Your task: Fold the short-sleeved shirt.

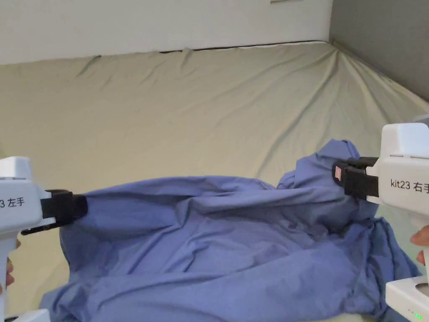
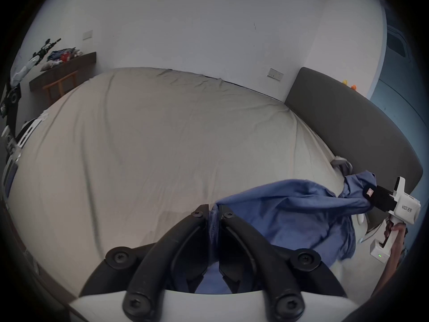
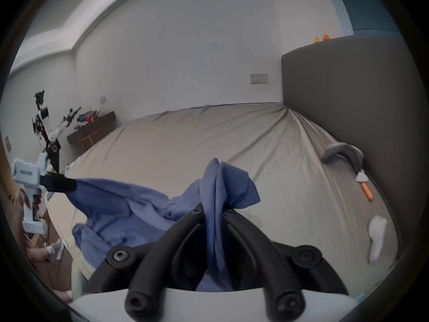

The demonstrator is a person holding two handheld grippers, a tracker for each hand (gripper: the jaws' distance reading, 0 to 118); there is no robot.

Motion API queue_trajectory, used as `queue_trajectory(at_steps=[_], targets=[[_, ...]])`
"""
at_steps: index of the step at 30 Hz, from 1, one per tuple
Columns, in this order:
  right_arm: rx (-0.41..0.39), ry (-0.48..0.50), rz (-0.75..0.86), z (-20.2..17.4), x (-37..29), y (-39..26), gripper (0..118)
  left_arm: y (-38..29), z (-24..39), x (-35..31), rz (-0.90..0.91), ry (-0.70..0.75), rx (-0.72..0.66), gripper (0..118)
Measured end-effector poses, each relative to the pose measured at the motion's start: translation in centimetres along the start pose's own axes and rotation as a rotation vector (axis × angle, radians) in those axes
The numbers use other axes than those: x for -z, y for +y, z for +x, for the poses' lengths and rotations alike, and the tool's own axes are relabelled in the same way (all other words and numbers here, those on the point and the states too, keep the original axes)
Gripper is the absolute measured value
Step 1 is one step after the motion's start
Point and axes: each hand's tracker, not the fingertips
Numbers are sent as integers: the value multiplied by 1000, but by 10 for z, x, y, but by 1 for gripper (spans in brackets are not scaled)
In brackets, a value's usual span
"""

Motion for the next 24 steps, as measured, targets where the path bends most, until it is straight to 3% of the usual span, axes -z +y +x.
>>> queue_trajectory(at_steps=[7,12,13,14,16,19,24], targets=[[73,-111,-118,0,-67,-93,7,-99,-3,-65,3,69,25,5],[29,-191,-259,7,-38,-139,8,-141,-18,-13,-182,138,-90,5],[12,-201,-232,4,-33,-142,13,-147,-17,-5,-208,151,-129,7],[11,-213,-194,-1,-34,-142,28,-151,-16,0,-216,168,-163,16],[15,-218,-189,-6,-39,-138,70,-156,-10,-6,-168,138,-161,54],[34,-183,-174,-5,-53,-129,92,-148,-3,-21,-183,69,-159,106],[-28,-243,43,-21,-82,-84,92,-112,9,-67,-5,122,-101,104]])
